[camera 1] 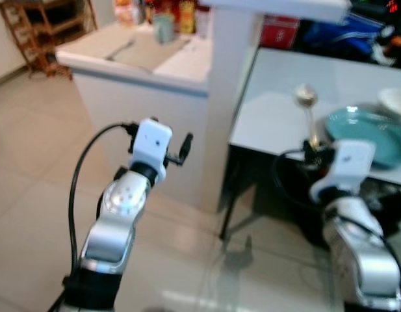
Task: Setting the table
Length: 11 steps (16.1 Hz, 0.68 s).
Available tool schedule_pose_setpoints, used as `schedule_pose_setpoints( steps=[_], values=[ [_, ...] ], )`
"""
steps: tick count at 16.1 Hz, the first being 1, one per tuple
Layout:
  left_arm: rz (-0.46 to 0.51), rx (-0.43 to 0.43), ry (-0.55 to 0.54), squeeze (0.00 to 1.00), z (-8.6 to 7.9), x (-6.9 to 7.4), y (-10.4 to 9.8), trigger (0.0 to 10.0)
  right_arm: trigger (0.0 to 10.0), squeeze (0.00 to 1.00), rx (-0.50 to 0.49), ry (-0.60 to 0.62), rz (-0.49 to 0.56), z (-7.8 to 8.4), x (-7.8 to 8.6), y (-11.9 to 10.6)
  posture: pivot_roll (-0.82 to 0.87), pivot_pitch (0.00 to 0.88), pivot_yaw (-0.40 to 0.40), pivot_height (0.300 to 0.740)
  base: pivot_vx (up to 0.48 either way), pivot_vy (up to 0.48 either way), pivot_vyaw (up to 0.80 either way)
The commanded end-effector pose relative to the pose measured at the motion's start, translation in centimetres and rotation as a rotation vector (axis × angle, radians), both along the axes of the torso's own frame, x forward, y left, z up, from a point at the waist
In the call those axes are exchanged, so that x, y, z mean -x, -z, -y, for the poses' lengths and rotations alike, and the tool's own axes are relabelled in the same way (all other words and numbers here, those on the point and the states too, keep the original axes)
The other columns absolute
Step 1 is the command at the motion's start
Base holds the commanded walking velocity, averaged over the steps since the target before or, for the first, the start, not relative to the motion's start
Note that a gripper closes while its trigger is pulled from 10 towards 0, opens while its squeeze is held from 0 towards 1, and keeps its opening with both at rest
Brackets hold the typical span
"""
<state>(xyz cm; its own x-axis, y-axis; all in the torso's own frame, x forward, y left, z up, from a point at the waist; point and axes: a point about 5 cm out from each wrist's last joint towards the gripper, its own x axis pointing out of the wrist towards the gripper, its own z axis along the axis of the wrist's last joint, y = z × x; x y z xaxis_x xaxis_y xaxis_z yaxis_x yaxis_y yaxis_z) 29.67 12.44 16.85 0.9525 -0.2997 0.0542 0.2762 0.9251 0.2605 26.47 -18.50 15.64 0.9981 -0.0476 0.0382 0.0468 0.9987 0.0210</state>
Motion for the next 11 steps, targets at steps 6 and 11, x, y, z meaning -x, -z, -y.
schedule_pose_setpoints(
  steps=[6,11],
  values=[
    [-0.001,-0.016,-0.008,0.00,-0.31,0.15,0.16,10.0,10.0,0.00,-0.004,-0.040,-0.019,-0.67,0.22,0.16,0.03,0.000,-0.006,0.740,0.000,-0.416,0.00],
    [-0.023,0.016,-0.018,0.00,-0.32,0.13,0.27,10.0,10.0,0.00,-0.021,-0.041,-0.015,-0.85,0.19,-0.08,0.03,0.002,-0.006,0.740,0.000,-0.084,0.00]
  ],
)
